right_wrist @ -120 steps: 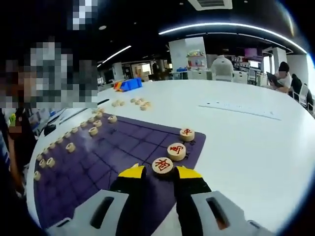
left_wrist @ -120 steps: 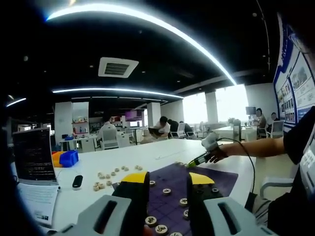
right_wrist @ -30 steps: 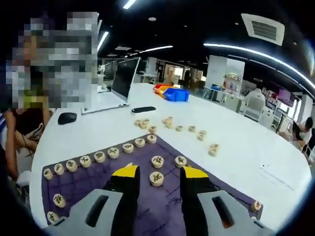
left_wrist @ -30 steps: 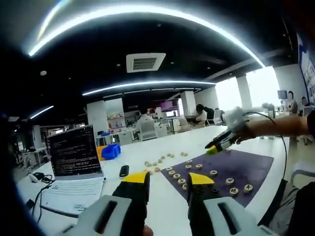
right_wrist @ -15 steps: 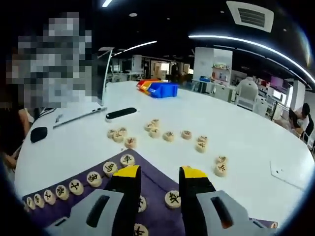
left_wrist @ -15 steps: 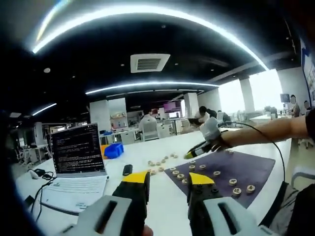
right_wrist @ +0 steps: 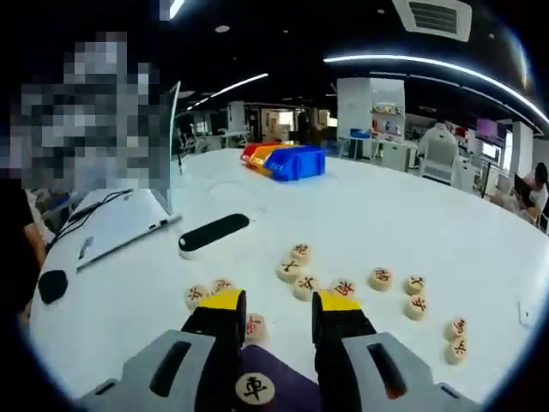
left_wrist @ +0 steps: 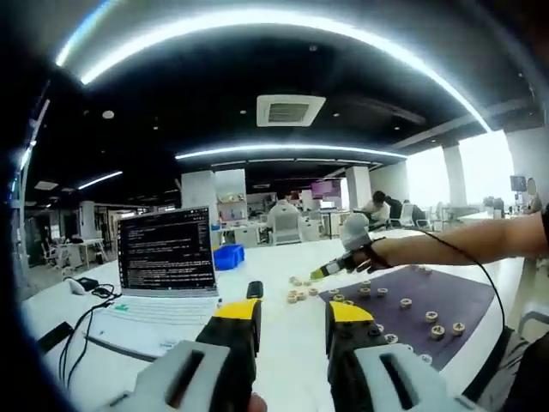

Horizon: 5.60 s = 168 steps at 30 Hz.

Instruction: Pick up the chess pieces one by one and place each piece onto its starting position on the chessboard, setting the pieces on their correct points until all the chess pieces are arranged in the starting layout

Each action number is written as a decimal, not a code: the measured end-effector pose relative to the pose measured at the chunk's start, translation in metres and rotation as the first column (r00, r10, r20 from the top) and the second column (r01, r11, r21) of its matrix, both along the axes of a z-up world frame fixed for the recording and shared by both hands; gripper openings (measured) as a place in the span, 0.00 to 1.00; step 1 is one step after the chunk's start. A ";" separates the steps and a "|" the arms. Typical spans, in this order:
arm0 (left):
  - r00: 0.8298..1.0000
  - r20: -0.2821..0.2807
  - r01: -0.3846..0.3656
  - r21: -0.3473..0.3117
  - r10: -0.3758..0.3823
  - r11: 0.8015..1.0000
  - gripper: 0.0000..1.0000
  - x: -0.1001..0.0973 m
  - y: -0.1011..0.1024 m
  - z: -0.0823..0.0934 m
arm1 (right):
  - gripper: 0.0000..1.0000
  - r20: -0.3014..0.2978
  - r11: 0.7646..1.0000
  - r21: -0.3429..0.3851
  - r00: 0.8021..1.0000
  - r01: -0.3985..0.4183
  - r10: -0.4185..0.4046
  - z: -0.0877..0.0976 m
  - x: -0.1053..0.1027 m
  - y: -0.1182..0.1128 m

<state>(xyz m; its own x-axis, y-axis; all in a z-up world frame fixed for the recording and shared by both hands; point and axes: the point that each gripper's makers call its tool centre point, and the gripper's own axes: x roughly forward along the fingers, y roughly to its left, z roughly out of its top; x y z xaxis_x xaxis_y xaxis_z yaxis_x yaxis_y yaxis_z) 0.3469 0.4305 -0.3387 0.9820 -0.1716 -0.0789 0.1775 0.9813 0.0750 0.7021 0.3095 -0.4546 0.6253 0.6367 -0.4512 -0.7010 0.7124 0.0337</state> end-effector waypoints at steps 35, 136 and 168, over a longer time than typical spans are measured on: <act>0.998 -0.031 0.055 0.007 -0.055 0.998 0.32 0.013 -0.020 -0.012 | 0.19 0.106 0.988 -0.149 0.993 -0.026 0.043 -0.018 0.033 0.015; 0.976 0.004 0.218 0.023 -0.218 0.976 0.32 0.004 -0.083 0.003 | 0.22 0.024 0.946 -0.098 0.951 0.308 -0.307 -0.038 -0.156 -0.385; 0.973 -0.003 0.230 0.019 -0.230 0.973 0.32 0.004 -0.085 0.001 | 0.36 0.250 0.917 0.220 0.889 0.333 -0.383 0.077 -0.220 -0.400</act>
